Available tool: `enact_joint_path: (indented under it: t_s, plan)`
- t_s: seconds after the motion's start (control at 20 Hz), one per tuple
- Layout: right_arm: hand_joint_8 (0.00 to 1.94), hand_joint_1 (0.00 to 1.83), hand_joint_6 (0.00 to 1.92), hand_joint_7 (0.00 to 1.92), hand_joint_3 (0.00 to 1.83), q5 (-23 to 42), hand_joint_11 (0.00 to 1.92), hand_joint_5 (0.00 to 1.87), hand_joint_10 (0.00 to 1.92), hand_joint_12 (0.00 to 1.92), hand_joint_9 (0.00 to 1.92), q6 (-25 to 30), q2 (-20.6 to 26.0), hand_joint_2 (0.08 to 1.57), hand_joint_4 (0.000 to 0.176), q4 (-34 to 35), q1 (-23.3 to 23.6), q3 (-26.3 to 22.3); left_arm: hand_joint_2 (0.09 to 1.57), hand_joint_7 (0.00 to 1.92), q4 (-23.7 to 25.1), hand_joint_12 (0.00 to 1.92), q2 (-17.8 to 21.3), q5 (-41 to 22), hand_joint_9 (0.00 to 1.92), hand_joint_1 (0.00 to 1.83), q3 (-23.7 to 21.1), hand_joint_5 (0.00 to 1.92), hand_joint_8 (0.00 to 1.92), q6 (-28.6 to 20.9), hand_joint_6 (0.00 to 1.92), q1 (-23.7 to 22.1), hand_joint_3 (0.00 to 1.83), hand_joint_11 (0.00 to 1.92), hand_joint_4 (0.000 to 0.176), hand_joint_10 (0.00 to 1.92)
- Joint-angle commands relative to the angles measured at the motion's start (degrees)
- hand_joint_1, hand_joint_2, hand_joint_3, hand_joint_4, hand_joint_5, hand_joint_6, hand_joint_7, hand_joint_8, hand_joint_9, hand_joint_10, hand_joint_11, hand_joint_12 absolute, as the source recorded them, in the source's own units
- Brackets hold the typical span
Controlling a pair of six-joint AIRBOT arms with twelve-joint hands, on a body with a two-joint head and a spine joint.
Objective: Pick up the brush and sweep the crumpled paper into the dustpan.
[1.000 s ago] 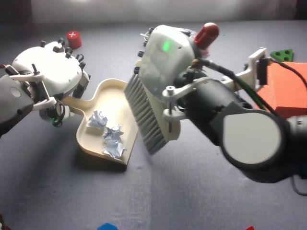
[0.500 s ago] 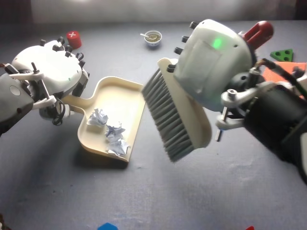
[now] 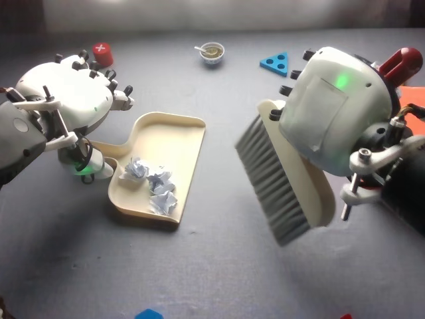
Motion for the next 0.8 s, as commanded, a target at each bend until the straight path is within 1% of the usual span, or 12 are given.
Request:
enact_joint_path:
  t_s: [0.0,0.1,0.15,0.2,0.25,0.3,0.35,0.4,0.45,0.5,0.6,0.75]
  plan:
    - [1.94,1.08,1.87,0.96,0.00,-4.7,1.25,0.79,1.92,1.92,1.10,-1.7,1.0,1.04,0.000,-4.9,-0.1,-0.5,0.95,0.27,2.3,0.70,0.5,-4.8,0.23,0.83,-0.1,0.41,0.00,0.4,0.01,-0.8,0.00,0.00,0.100,0.00]
    - [1.94,0.96,1.91,0.91,0.00,-4.7,1.15,0.79,1.92,1.92,1.04,-2.3,1.7,1.00,0.000,-4.9,-0.7,-1.5,0.95,0.27,2.7,0.68,1.0,-4.5,0.22,0.84,-0.1,0.42,0.00,0.4,0.01,-1.4,0.00,0.00,0.095,0.00]
    - [1.94,0.87,1.92,0.80,0.00,-4.8,0.90,0.64,1.92,1.92,0.87,-2.3,1.9,0.91,0.014,-4.9,-0.9,-1.9,0.95,0.28,2.9,0.68,1.3,-4.2,0.23,0.83,-0.1,0.44,0.01,0.4,0.01,-1.9,0.00,0.00,0.096,0.00]
    - [1.94,0.87,1.92,0.80,0.00,-4.8,0.90,0.64,1.92,1.92,0.87,-2.6,2.1,0.91,0.014,-4.9,-1.1,-2.3,0.95,0.28,2.9,0.68,1.6,-3.8,0.23,0.83,-0.1,0.44,0.01,0.7,0.01,-2.4,0.00,0.00,0.096,0.00]
    - [1.94,0.74,1.83,0.61,0.00,-5.0,0.58,0.56,1.92,1.92,0.60,-3.7,2.3,0.89,0.000,-4.8,-1.4,-2.9,0.97,0.28,2.8,0.65,2.2,-2.9,0.22,0.81,-0.3,0.45,0.00,1.4,0.01,-3.6,0.00,0.00,0.092,0.00]
    - [1.72,0.66,1.53,0.59,0.00,-5.0,0.46,0.60,1.86,1.92,0.53,-4.8,2.5,0.89,0.000,-4.1,-1.4,-3.3,0.97,0.28,2.2,0.64,2.5,-2.4,0.23,0.80,-0.4,0.44,0.00,2.6,0.00,-4.4,0.00,0.00,0.091,0.00]
    - [1.04,0.60,0.87,0.60,0.00,-5.0,0.40,0.61,1.37,1.74,0.52,-5.9,3.1,0.89,0.000,-2.7,-1.4,-3.8,0.98,0.30,1.6,0.66,2.9,-1.7,0.24,0.77,-0.7,0.45,0.00,3.8,0.00,-5.5,0.00,0.00,0.095,0.00]
    - [0.47,0.51,0.43,0.67,0.00,-5.0,0.40,0.64,0.88,1.49,0.59,-7.1,3.8,0.90,0.000,-1.1,-1.4,-4.5,0.98,0.31,1.1,0.67,3.5,-0.8,0.24,0.77,-1.1,0.46,0.01,4.5,0.01,-6.7,0.00,0.00,0.094,0.00]
    - [0.14,0.41,0.14,0.63,0.00,-5.0,0.36,0.59,0.37,1.13,0.62,-7.5,4.1,0.92,0.000,-0.5,-1.4,-4.9,0.99,0.31,0.5,0.67,3.9,-0.3,0.25,0.77,-1.5,0.47,0.01,5.3,0.01,-7.5,0.00,0.00,0.092,0.01]
    - [0.03,0.39,0.04,0.60,0.00,-5.0,0.37,0.55,0.12,0.86,0.63,-7.9,4.8,0.90,0.000,0.3,-1.4,-5.4,0.98,0.31,-1.3,0.65,4.5,0.7,0.25,0.78,-2.2,0.47,0.00,7.7,0.01,-8.9,0.00,0.00,0.097,0.00]
    - [0.00,0.35,0.00,0.43,0.00,-4.9,0.37,0.39,0.00,0.37,0.46,-9.2,6.1,0.86,0.000,3.2,-1.3,-6.8,0.97,0.34,-5.0,0.71,5.7,2.7,0.27,0.81,-3.7,0.51,0.01,12.9,0.01,-11.9,0.00,0.00,0.091,0.01]
    - [0.00,0.25,0.00,0.33,0.00,-4.9,0.31,0.27,0.00,0.06,0.32,-9.4,8.1,0.83,0.000,4.8,-1.1,-8.8,1.00,0.33,-9.1,0.70,7.3,4.3,0.27,0.73,-6.2,0.48,0.00,17.3,0.00,-14.9,0.01,0.00,0.092,0.00]
